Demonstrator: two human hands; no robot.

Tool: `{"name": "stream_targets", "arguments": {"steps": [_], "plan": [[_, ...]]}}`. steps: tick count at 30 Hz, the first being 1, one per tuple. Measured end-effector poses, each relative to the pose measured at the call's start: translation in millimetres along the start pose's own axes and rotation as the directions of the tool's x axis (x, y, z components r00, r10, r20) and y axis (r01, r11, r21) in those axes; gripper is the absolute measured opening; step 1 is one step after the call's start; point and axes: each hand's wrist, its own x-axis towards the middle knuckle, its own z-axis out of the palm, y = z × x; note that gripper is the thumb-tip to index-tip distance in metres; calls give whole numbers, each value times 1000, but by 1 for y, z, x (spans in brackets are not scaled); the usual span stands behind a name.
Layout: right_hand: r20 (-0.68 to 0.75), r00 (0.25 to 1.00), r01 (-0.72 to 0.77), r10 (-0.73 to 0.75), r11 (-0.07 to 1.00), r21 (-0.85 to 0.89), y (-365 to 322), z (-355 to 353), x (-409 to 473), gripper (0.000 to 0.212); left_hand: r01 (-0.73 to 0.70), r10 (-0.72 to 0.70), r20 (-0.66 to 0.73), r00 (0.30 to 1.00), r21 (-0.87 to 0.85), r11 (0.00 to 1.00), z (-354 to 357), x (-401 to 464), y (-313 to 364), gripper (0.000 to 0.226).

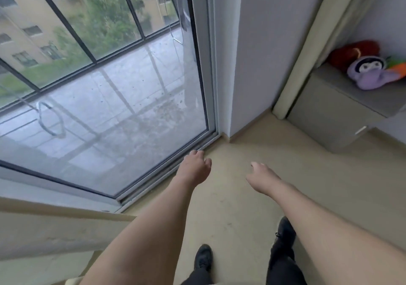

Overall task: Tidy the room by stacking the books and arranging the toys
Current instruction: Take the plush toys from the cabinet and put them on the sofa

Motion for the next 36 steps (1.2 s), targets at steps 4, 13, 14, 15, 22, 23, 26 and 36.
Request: {"name": "stream_targets", "arguments": {"steps": [4,13,14,15,22,23,26,36], "plan": [[-15,1000,0,0,1000,27,70,-64,39,54,-18,18,4,1000,73,997,26,47,90,44],[-103,994,-32,43,994,100,216,-230,92,61,-203,204,10,979,110,973,61,111,322,44],[-90,995,-31,42,992,120,220,-237,93,62,-205,205,14,979,114,972,62,115,329,45],[-98,994,-25,39,989,148,232,-253,99,62,-205,203,25,979,128,970,64,121,348,46],[-106,992,-41,65,976,212,287,-329,142,61,-212,206,55,977,185,959,71,175,438,49],[-105,992,-47,71,974,221,294,-337,149,61,-214,205,67,977,187,959,73,183,447,48],[-124,988,-61,94,967,249,319,-372,180,62,-198,182,98,978,181,963,80,220,485,45],[-150,974,-135,172,965,226,415,-543,308,47,-157,147,218,965,29,987,118,384,640,41]]}}
